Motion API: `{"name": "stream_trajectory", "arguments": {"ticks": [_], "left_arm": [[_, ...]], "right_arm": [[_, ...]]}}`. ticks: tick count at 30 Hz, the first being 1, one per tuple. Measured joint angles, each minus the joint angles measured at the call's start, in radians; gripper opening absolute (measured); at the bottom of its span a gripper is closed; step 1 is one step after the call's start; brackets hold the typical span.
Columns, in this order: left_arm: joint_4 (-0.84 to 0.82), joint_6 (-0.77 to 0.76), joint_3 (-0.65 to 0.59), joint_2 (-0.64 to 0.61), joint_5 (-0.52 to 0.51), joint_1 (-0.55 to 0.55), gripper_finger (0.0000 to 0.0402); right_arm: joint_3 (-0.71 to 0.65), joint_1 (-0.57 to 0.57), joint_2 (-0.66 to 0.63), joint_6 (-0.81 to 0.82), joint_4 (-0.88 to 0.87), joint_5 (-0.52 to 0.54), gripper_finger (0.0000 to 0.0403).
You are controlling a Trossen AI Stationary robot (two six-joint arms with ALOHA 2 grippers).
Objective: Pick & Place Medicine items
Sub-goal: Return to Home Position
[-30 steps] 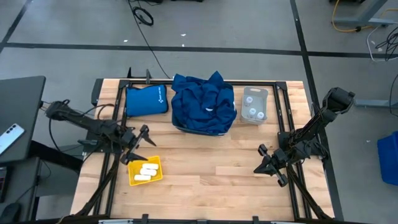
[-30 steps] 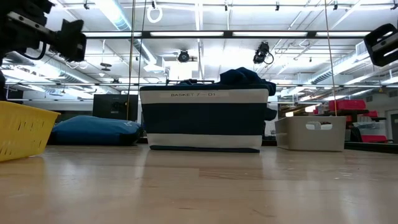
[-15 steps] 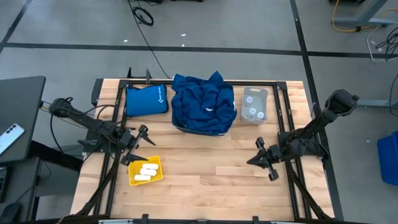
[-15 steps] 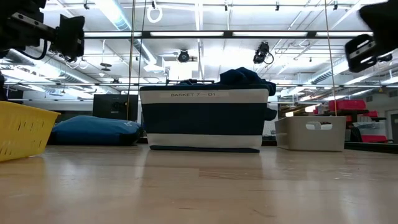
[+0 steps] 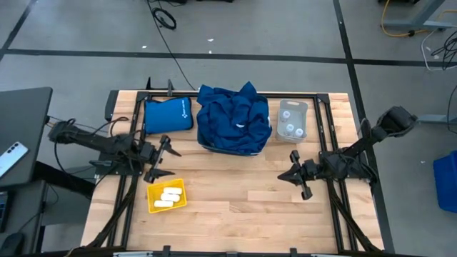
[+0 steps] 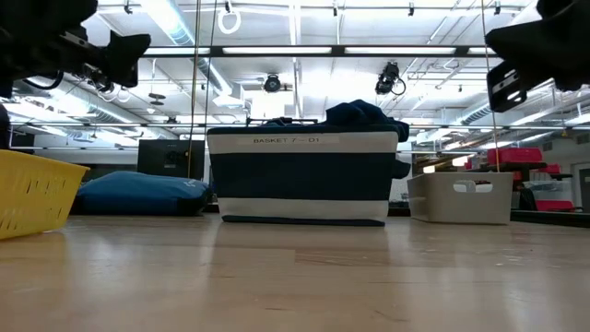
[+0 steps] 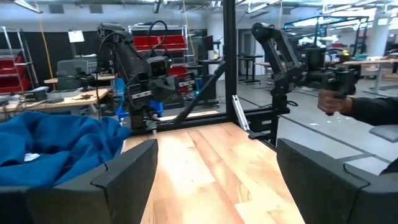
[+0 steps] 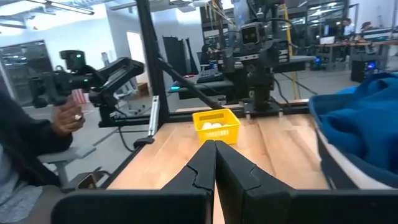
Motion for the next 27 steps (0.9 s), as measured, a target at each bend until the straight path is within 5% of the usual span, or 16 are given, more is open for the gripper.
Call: {"name": "stream_trajectory", "arguments": {"ticks": [9,18,27], "left_arm": [[0.026,-0.016,0.000,0.000,0.077,0.118,0.0332],[0.021,-0.073,0.000,0.000,0.271,0.210,0.0332],[-0.022,-0.069,0.000,0.000,0.265,0.221,0.0332]], "right_arm": [[0.000,-0.049,0.000,-0.013,0.001,0.011,0.0016],[0.000,-0.051,0.000,-0.007,0.000,0.018,0.0016],[0.000,0.036,0.000,-0.004,0.000,0.081,0.0016]]}}
